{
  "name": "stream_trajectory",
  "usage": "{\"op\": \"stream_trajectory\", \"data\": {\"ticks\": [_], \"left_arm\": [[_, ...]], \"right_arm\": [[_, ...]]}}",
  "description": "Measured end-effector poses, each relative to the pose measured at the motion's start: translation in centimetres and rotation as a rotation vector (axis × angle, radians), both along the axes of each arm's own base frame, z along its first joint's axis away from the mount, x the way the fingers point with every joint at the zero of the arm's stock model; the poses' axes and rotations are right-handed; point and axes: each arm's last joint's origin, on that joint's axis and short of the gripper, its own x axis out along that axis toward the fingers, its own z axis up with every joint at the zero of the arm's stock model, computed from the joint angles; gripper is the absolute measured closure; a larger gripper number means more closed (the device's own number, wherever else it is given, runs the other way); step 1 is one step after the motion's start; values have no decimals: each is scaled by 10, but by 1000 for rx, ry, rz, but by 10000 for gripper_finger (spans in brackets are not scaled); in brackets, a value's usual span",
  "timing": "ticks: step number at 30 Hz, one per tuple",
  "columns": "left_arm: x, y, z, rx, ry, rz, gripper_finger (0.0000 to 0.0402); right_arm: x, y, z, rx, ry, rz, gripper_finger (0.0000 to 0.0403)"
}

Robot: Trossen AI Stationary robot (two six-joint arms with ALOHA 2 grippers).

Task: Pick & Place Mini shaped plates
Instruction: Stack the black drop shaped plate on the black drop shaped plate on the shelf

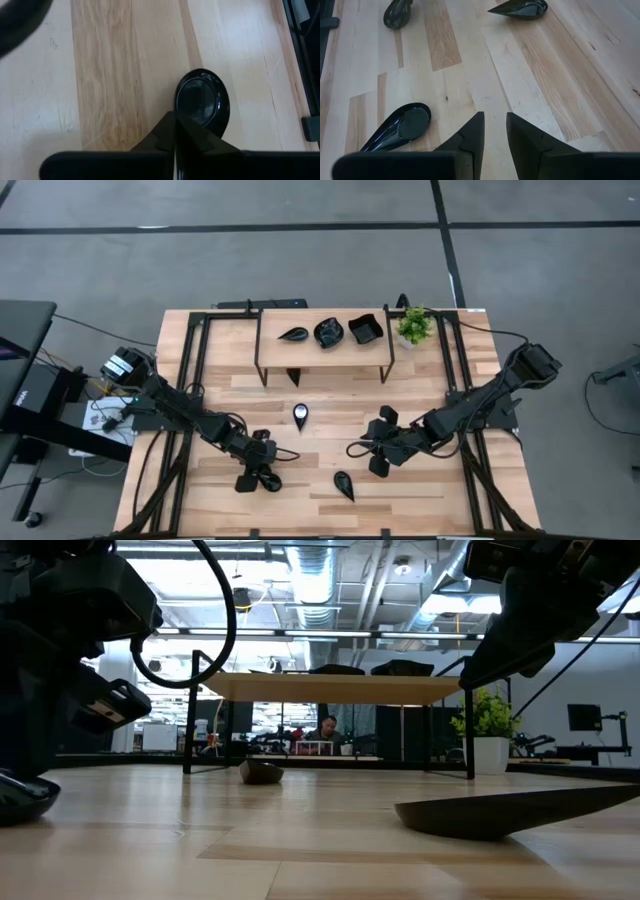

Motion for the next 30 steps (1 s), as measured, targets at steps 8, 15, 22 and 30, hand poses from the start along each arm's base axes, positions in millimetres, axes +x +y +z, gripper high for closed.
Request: {"op": "stream_trajectory", "data": {"ticks": [8, 15, 22, 30], "left_arm": [[0, 0, 0, 3, -8, -4, 329], [0, -1, 0, -20, 7, -16, 274], [0, 3, -2, 4, 1, -11, 266], [0, 2, -3, 1, -4, -19, 266]], "right_arm": [[0, 0, 0, 0, 0, 1, 326], [0, 0, 0, 1, 0, 2, 326], [0, 0, 0, 1, 0, 2, 326], [0, 0, 0, 1, 0, 2, 326]]}}
